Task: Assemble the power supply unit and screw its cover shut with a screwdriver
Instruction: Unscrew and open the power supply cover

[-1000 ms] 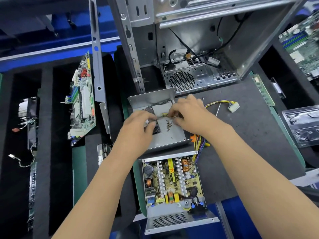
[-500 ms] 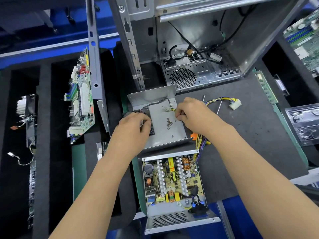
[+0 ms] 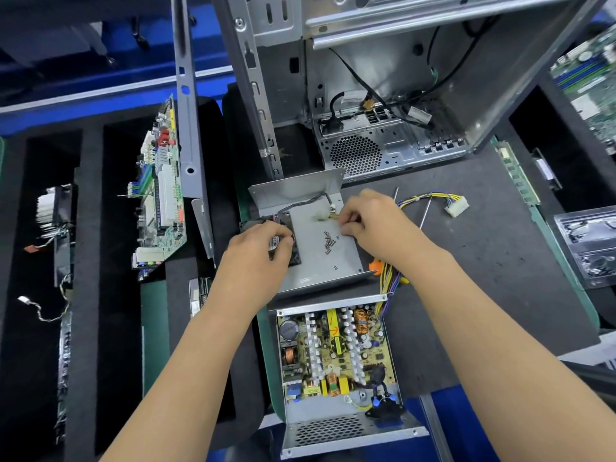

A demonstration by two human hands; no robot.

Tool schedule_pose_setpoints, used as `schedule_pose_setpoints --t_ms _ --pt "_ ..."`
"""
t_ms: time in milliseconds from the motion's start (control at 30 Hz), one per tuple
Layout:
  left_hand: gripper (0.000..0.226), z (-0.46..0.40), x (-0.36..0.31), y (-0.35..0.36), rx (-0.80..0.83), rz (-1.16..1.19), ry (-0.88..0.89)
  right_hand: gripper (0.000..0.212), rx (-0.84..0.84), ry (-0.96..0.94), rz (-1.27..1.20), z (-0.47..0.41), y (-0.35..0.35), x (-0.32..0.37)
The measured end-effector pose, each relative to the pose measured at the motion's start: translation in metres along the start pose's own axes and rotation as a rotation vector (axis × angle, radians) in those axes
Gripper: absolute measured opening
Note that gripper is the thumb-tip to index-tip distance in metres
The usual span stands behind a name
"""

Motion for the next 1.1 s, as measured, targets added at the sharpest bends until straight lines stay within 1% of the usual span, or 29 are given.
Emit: schedule_pose_setpoints --t_ms 33,67,167,233,267,333,367,400,467,500,533,600,667,733,833,933,1033,1100 --pt "0.017 0.0 0.001 0.0 0.001 0.001 -0.002 0.015 -0.046 0.021 -0.025 0.0 -0.005 -0.003" --pt "0.018 0.0 0.001 0.0 0.001 0.004 -0.003 0.02 -0.057 0.029 -0.033 0.0 -0.007 -0.005" --pt "0.018 0.0 0.002 0.0 0.008 0.011 -0.006 0.024 0.022 0.029 -0.017 0.001 -0.002 -0.005" --pt "0.017 0.0 0.002 0.0 0.01 0.018 -0.011 0.025 0.025 0.045 -0.049 0.001 -0.004 -0.004" --pt "0.017 0.0 0.002 0.0 0.012 0.022 -0.015 0.025 -0.011 0.055 -0.08 0.001 -0.009 -0.005" --pt "0.016 -0.001 0.002 0.0 0.013 0.027 -0.016 0.025 -0.136 0.079 -0.091 0.001 -0.024 -0.01" --pt "0.016 -0.001 0.002 0.0 0.011 0.028 -0.018 0.025 -0.184 0.095 -0.049 0.002 -0.03 -0.014" --pt "0.016 -0.001 0.003 0.001 0.012 0.025 -0.022 0.024 -0.196 0.124 0.035 0.002 -0.031 -0.018" --pt "0.016 -0.001 0.004 0.002 0.017 0.02 -0.027 0.024 -0.147 0.199 0.293 0.002 -0.025 -0.027" --pt "0.016 -0.001 0.003 0.003 0.023 0.018 -0.028 0.026 -0.143 0.207 0.382 0.002 -0.023 -0.028" --pt "0.016 -0.001 0.003 0.003 0.027 0.019 -0.031 0.026 -0.165 0.177 0.408 0.0 -0.02 -0.023" --pt "0.015 -0.001 0.003 0.003 0.024 0.03 -0.027 0.023 -0.198 0.089 0.3 -0.007 -0.015 -0.01" --pt "0.016 -0.001 0.002 0.002 0.025 0.029 -0.023 0.022 -0.168 0.066 0.18 -0.015 -0.008 -0.004" --pt "0.016 0.0 0.002 0.002 0.024 0.024 -0.023 0.02 -0.133 0.052 0.144 -0.02 0.0 -0.001" --pt "0.016 0.0 0.003 0.002 0.024 0.025 -0.02 0.028 -0.133 0.054 0.086 -0.022 0.003 0.0" --pt "0.015 0.0 0.001 0.003 0.025 0.042 0.0 0.034 -0.135 0.042 0.094 -0.019 0.0 0.001" --pt "0.015 0.0 -0.001 0.004 0.032 0.044 0.007 0.036 -0.127 0.008 0.018 -0.016 -0.003 0.005" --pt "0.016 0.001 -0.001 0.003 0.03 0.034 0.013 0.036 -0.092 0.009 -0.004 -0.014 -0.003 0.005"
Point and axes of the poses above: each hand's wrist, its own z-axis away from the middle knuckle, its own y-axis out of the palm, x = y × z, the point moved 8 cm from there along -z, towards the middle knuckle, and after that the axes turned 5 degrees about -x, right-handed, at the moved point
